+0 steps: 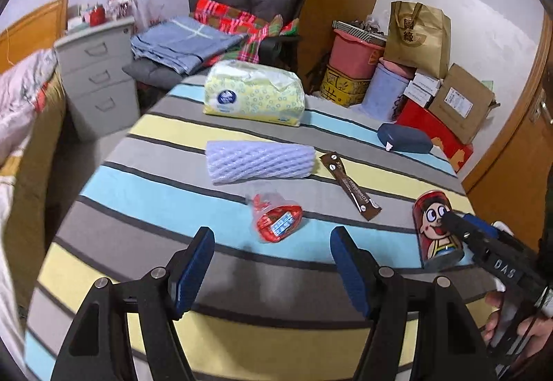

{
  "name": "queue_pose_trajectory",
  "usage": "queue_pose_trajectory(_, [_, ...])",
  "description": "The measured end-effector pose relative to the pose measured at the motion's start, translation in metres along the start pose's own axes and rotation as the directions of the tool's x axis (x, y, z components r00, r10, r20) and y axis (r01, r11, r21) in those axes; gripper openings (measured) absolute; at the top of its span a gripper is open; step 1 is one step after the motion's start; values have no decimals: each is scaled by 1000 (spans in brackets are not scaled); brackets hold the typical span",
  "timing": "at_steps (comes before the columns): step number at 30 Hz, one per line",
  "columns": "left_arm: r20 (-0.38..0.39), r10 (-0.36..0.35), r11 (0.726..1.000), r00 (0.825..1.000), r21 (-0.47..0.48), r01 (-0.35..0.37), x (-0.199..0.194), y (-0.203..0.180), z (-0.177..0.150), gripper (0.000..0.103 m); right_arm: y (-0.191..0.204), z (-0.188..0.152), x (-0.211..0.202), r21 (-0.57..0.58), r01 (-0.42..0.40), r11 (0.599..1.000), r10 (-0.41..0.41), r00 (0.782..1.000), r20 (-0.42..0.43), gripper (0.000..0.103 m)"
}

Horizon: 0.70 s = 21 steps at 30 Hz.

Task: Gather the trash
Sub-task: 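Grasp the red milk can with the right tool while the left tool grasps the red snack packet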

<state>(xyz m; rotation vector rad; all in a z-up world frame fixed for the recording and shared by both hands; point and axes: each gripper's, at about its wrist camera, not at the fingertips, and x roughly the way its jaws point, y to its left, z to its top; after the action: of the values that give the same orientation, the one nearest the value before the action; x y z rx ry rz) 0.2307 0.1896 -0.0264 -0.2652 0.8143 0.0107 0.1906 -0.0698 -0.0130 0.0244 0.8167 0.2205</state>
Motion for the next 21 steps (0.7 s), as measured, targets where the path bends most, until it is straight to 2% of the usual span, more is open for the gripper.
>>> queue_pose_trajectory(12, [-44, 53, 998, 998, 18, -52, 46, -6, 15, 70, -1, 2, 27, 12, 46, 999, -46, 997, -64, 66])
queue_pose_trajectory(17, [-51, 89, 996, 995, 7, -88, 60, -3, 16, 70, 0, 1, 33, -16, 75, 997, -76, 994, -77, 66])
queue_pose_trajectory(21, [-50, 85, 996, 995, 5, -85, 63, -2, 15, 70, -1, -1, 36, -39, 111, 993, -114, 990, -80, 66])
